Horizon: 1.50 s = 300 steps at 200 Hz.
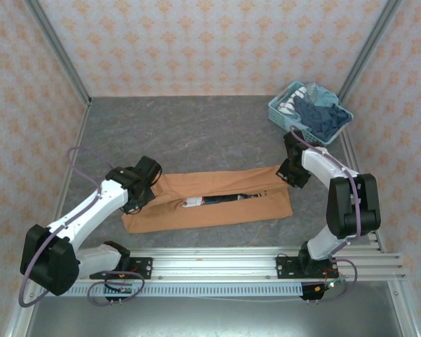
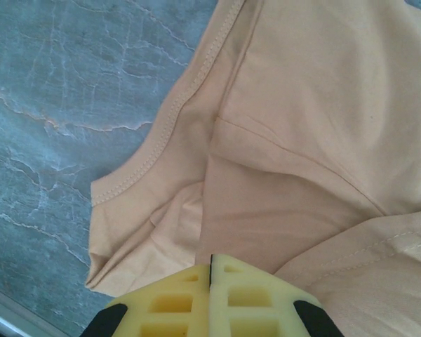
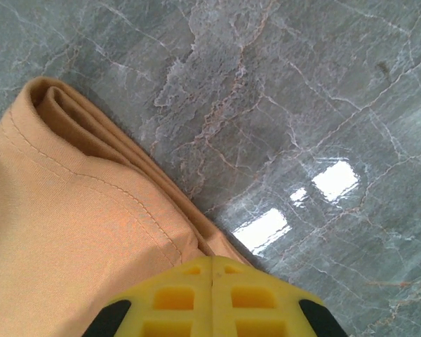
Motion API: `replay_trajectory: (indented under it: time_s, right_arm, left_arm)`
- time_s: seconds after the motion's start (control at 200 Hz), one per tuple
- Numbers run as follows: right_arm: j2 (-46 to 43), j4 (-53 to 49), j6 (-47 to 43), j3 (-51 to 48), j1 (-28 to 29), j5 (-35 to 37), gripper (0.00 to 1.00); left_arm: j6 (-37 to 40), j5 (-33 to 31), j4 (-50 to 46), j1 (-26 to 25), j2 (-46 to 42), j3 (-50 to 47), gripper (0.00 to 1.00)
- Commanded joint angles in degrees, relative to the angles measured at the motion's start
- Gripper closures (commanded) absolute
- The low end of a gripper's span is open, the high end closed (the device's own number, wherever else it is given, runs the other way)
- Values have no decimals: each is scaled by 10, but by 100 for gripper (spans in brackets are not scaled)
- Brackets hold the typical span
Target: Fold and stack the t-shirts
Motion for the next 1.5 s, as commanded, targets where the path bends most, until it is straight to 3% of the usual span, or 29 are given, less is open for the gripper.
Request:
replay_trajectory:
  time_s: [0.0, 0.145, 0.205, 0.295, 0.41, 0.465, 0.686, 0.861, 1.156, 1.256, 1.496]
  right_arm:
    - [-15, -32, 4, 10, 2, 8, 99]
    - [-28, -40, 6, 0, 3, 16, 97]
    - [-27, -40, 8, -8, 3, 17, 85]
    - [-28, -57, 19, -9, 3, 38, 69]
    - [-58, -55, 24, -10, 3, 63, 57]
    - [-63, -50, 17, -3, 3, 54, 56]
    - [-41, 3, -1, 15, 39, -15, 73]
    - [7, 35, 10, 13, 55, -62, 77]
    - [46, 4, 11, -16, 53, -32, 74]
    - [49, 5, 10, -17, 53, -30, 73]
    - [51, 0, 8, -4, 53, -21, 73]
  left_arm:
    - [-10, -46, -38, -3, 10, 13, 100]
    - [-13, -51, -46, -7, 15, 13, 100]
    - [-20, -48, -47, -10, 14, 6, 100]
    - [-33, -55, -62, -9, 15, 4, 79]
    - [-37, -63, -68, -11, 4, 25, 48]
    - [-33, -59, -57, -11, -1, 39, 45]
    - [-10, 29, 61, -11, 58, 75, 47]
    - [4, 59, 115, -12, 152, 100, 47]
    - [51, 103, 179, -28, 229, 86, 50]
    - [53, 100, 168, -37, 240, 78, 55]
    - [52, 89, 146, -55, 238, 77, 80]
